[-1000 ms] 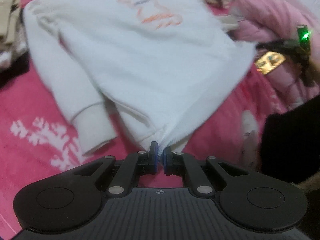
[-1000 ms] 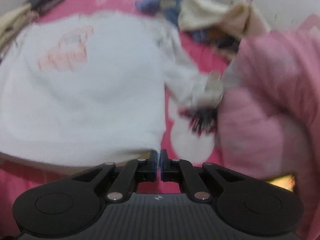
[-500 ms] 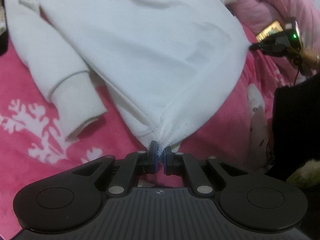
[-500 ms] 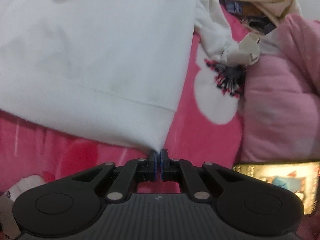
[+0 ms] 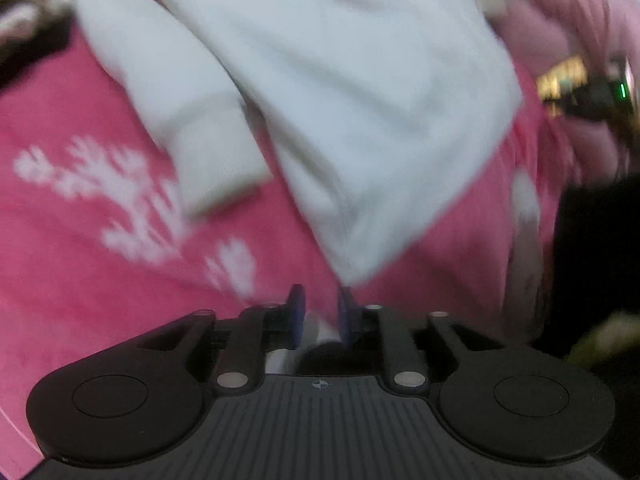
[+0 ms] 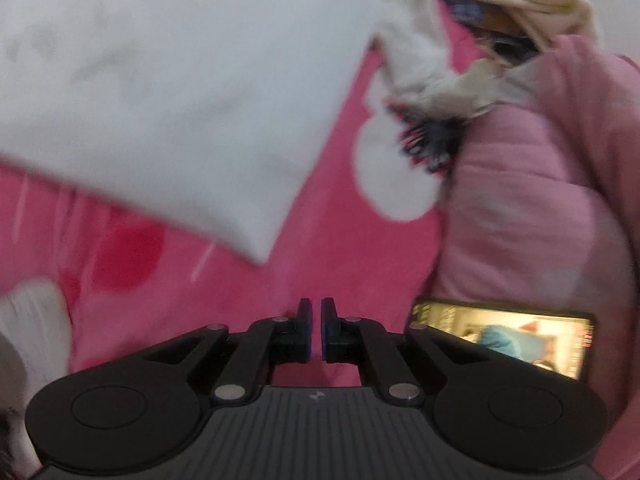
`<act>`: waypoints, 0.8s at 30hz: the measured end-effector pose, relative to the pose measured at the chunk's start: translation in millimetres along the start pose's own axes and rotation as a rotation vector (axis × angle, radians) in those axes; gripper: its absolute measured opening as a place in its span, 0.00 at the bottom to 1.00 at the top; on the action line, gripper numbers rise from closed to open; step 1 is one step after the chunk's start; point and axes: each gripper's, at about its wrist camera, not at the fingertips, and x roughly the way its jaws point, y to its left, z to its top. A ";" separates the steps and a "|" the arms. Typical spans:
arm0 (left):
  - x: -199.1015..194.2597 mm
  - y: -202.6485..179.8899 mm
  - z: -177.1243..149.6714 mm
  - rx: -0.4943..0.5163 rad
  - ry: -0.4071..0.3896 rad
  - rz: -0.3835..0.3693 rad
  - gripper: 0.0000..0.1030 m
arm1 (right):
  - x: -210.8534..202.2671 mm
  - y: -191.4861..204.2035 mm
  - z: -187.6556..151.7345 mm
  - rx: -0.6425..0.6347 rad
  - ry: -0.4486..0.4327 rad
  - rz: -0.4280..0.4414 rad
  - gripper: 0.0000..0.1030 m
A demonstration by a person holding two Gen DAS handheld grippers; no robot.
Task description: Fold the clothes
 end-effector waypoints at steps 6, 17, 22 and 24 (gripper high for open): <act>17.3 -8.0 17.2 -0.011 -0.093 -0.026 0.38 | -17.4 -9.5 32.3 0.215 -0.126 0.172 0.09; 49.8 18.7 28.6 -0.303 -0.064 -0.253 0.06 | -8.6 16.6 40.6 0.233 -0.112 0.219 0.09; 18.1 41.7 27.7 -0.423 -0.150 -0.638 0.07 | -7.8 11.2 42.1 0.252 -0.119 0.211 0.09; 30.3 49.9 21.1 -0.430 -0.080 -0.563 0.12 | -5.2 8.0 42.3 0.261 -0.118 0.206 0.09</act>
